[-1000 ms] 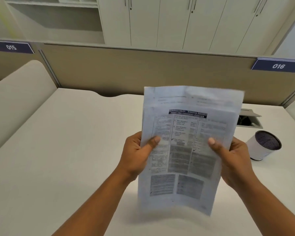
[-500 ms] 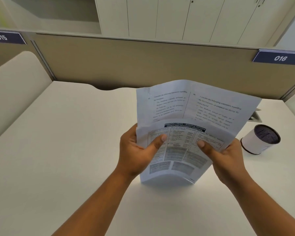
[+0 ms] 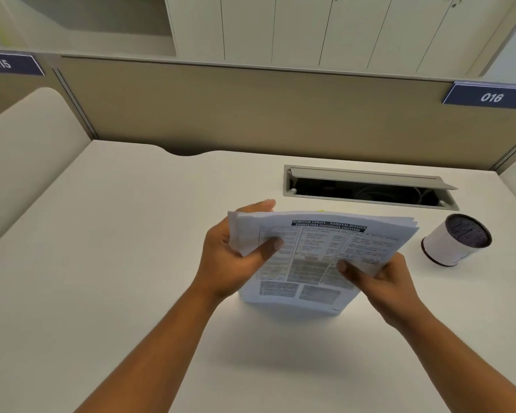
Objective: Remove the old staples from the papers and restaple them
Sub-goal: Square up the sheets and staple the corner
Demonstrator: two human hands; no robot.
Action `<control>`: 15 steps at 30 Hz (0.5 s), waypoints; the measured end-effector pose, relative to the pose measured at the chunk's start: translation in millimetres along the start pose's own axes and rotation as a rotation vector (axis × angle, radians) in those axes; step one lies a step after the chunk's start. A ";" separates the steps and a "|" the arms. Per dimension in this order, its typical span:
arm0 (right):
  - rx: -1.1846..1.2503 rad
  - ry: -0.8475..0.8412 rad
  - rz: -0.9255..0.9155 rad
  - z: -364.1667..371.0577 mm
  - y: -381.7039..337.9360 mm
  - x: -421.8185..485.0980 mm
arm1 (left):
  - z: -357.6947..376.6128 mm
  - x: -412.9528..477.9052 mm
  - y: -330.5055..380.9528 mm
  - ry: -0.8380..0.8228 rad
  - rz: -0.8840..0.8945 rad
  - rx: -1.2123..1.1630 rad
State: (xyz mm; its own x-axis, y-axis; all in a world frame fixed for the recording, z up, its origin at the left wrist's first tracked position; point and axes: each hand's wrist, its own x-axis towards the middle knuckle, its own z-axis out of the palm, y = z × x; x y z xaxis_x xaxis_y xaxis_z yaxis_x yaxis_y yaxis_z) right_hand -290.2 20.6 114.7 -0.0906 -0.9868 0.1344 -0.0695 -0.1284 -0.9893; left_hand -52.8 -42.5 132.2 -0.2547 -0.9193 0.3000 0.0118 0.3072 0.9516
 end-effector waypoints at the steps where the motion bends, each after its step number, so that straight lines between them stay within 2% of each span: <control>1: -0.036 -0.007 -0.014 0.6 -2.3 0.6 | -0.8 1.9 0.6 -0.010 -0.012 -0.006; 4: -0.109 0.022 -0.055 4.0 -13.0 3.2 | 0.4 4.7 4.0 -0.014 -0.028 0.010; 10: -0.129 0.076 -0.230 4.2 -38.9 5.6 | 8.9 1.6 13.3 0.021 0.068 -0.045; 15: -0.110 0.068 -0.177 1.3 -30.6 8.1 | 15.1 -0.5 5.6 0.020 0.001 -0.051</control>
State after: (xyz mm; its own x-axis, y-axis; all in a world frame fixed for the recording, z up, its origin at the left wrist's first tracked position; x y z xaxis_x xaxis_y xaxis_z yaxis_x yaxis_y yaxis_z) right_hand -287.5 16.4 145.9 -0.1339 -0.9404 0.3126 -0.1980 -0.2837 -0.9383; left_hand -67.2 -36.7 136.4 -0.2350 -0.9240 0.3017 0.0610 0.2957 0.9533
